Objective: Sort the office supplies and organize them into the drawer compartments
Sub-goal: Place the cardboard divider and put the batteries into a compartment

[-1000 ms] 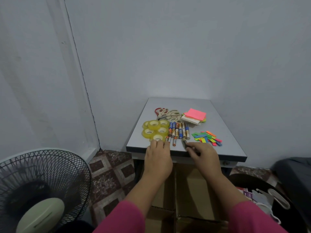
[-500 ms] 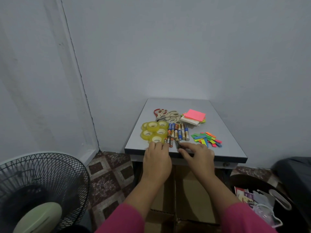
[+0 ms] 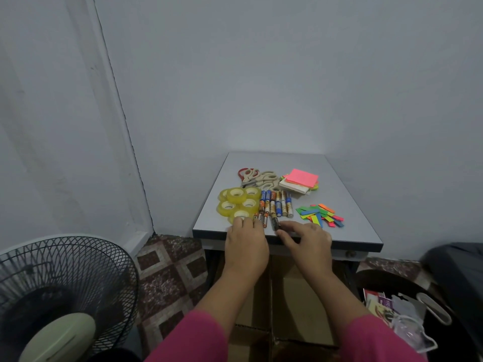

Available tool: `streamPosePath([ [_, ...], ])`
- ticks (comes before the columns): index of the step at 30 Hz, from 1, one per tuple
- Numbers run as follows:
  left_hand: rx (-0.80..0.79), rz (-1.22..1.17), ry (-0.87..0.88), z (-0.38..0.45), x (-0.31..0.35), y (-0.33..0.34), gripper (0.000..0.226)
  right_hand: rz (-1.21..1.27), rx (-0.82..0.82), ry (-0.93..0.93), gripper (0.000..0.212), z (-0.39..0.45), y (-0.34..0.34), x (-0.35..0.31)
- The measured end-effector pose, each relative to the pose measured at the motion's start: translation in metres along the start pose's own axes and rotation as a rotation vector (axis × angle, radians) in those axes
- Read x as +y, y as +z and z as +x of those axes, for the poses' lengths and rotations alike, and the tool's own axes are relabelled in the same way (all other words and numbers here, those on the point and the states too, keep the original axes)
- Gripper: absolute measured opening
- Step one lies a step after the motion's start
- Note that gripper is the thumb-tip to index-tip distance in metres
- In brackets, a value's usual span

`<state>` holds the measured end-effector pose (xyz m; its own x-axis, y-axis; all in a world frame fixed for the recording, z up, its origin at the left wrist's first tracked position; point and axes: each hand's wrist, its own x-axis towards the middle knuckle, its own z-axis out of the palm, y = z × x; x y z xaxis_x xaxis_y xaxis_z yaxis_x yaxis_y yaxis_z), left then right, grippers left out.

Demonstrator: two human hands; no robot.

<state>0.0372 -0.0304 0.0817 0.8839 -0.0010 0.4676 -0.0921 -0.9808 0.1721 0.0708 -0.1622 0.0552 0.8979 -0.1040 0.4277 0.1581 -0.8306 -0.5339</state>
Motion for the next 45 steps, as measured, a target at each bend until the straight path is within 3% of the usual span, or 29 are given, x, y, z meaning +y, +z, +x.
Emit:
streamPosePath([
  [14,-0.027,0.072,0.069,0.012,0.005,-0.002,0.033,0.011,-0.007,0.01,0.029,-0.002,-0.003,-0.003],
  [32,-0.055,-0.133,0.139,0.006,0.002,0.011,0.048,0.001,0.005,0.001,0.031,-0.003,-0.002,-0.002],
  [45,-0.018,-0.16,0.231,0.013,-0.006,0.019,0.038,-0.074,-0.026,-0.096,0.034,-0.004,-0.007,-0.004],
])
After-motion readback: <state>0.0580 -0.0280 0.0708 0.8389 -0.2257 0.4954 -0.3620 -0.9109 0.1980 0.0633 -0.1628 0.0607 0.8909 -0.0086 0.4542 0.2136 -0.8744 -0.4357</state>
